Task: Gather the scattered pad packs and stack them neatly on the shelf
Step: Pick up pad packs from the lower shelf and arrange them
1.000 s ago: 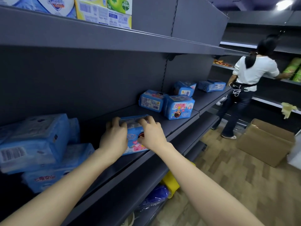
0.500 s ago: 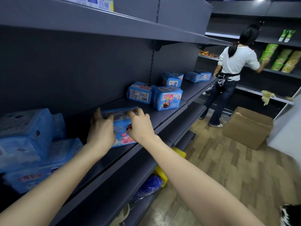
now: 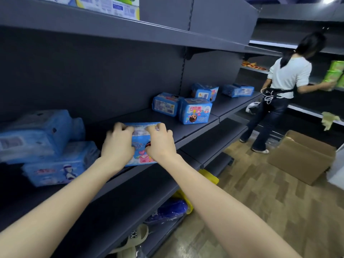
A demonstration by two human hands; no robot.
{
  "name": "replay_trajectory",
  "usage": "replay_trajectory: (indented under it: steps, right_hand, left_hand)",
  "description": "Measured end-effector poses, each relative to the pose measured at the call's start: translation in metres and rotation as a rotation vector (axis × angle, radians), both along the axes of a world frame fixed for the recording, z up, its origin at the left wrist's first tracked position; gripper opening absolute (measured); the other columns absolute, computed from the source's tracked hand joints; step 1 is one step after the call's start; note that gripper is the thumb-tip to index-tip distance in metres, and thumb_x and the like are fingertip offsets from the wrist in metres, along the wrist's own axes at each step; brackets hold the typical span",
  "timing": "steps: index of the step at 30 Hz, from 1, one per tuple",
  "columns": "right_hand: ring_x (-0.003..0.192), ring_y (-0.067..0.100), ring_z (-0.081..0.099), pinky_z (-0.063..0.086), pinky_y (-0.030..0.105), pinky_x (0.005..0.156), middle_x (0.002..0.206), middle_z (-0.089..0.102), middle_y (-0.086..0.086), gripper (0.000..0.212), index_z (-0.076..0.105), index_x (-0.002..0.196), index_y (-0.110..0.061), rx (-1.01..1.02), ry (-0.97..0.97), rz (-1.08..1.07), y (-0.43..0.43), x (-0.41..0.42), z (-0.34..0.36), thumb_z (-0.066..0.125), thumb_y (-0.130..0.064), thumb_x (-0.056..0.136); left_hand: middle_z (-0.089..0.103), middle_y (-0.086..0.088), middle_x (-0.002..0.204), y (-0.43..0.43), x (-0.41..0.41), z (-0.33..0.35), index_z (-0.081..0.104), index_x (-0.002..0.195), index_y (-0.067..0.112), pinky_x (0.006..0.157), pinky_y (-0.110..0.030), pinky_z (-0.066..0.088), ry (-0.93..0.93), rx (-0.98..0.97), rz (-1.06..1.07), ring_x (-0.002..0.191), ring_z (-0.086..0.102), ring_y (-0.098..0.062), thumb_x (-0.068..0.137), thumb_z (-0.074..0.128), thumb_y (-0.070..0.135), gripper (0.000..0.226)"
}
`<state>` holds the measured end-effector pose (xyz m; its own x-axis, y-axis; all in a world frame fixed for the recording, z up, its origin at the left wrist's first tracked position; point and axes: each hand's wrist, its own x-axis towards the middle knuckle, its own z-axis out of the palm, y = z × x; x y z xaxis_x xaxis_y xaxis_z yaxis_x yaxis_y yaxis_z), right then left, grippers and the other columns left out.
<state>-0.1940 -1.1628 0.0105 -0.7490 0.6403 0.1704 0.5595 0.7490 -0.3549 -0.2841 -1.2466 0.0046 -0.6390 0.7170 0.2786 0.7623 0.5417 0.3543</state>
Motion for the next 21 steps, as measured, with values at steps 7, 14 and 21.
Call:
replay_trajectory:
  steps: [7,14,21]
  right_hand:
    - [0.108,0.030,0.039,0.037,0.028,0.078,0.136,0.032,0.009,0.047,0.044,0.131,-0.015,0.015,-0.010,0.102,-0.027,0.037,0.010,0.061,-0.010,0.087]
    - [0.101,0.027,0.039,0.033,0.027,0.073,0.131,0.034,0.008,0.046,0.045,0.129,-0.017,0.011,0.009,0.271,-0.080,0.052,0.016,0.060,-0.011,0.085]
    - [0.105,0.028,0.038,0.036,0.028,0.071,0.129,0.035,0.007,0.048,0.044,0.128,-0.017,-0.022,0.005,0.430,-0.149,0.051,0.020,0.058,-0.006,0.084]
  left_hand:
    - [0.040,-0.007,0.132,-0.039,0.046,0.007,0.050,0.128,0.013,0.085,-0.035,0.041,0.007,-0.015,0.088,0.110,0.045,-0.035,0.082,0.061,0.011,0.047]
    - [0.042,-0.008,0.127,-0.102,0.083,0.015,0.056,0.118,0.008,0.079,-0.032,0.041,0.017,0.025,0.269,0.104,0.047,-0.033,0.079,0.062,0.006,0.040]
    - [0.043,-0.006,0.127,-0.180,0.099,0.012,0.052,0.128,0.014,0.078,-0.029,0.041,-0.011,0.051,0.449,0.105,0.050,-0.031,0.081,0.068,0.016,0.050]
